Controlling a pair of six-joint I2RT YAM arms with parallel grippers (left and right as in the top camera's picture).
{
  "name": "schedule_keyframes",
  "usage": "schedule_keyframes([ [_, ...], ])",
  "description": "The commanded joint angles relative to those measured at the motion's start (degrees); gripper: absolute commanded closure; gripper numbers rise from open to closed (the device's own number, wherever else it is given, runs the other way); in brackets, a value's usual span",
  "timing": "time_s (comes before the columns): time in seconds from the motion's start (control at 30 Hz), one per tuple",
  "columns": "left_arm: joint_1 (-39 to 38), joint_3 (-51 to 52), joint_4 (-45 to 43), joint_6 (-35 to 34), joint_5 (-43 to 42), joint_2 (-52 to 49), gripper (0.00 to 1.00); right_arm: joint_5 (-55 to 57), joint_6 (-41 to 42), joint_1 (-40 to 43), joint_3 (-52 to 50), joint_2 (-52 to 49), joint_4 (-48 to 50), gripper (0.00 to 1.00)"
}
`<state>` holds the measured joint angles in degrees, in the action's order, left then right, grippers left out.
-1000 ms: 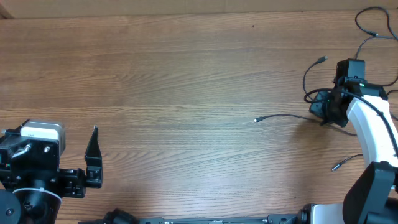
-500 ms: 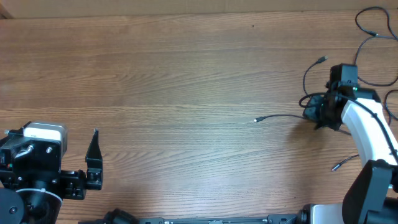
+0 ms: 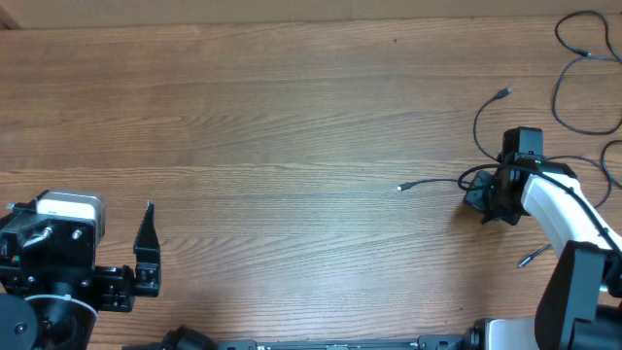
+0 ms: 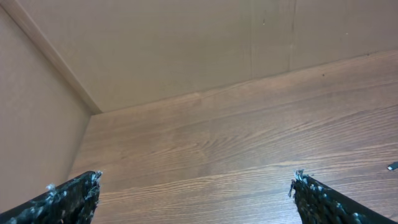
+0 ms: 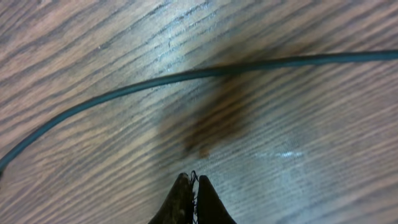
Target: Untangle cables
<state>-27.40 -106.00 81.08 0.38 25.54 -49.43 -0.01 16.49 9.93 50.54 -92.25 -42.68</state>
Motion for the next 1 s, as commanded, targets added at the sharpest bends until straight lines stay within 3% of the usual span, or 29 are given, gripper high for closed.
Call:
schedule_keyframes([
  [0.0, 0.00, 0.11, 0.00, 0.90, -0.09, 0.52, 0.01, -0.35, 0.20, -0.24, -0.37, -3.17, 1.79, 0.96],
  [0.57, 0.00, 0.15, -0.35, 0.92, 0.42, 0.31, 0.00, -0.02, 0.17, 1.55, 0.98, -24.63, 27.54, 0.96],
  [0.8, 0.00, 0.15, -1.88, 0.94, 0.57, 0.07, 0.00, 1.95, -1.68, 5.95, 8.20, -34.80, 28.61, 0.96],
  [0.97, 0.00, 0.15, -5.05, 1.03, 0.76, -0.87, 0.00, 2.05, -2.01, 8.28, 13.20, -36.39, 26.27, 0.96],
])
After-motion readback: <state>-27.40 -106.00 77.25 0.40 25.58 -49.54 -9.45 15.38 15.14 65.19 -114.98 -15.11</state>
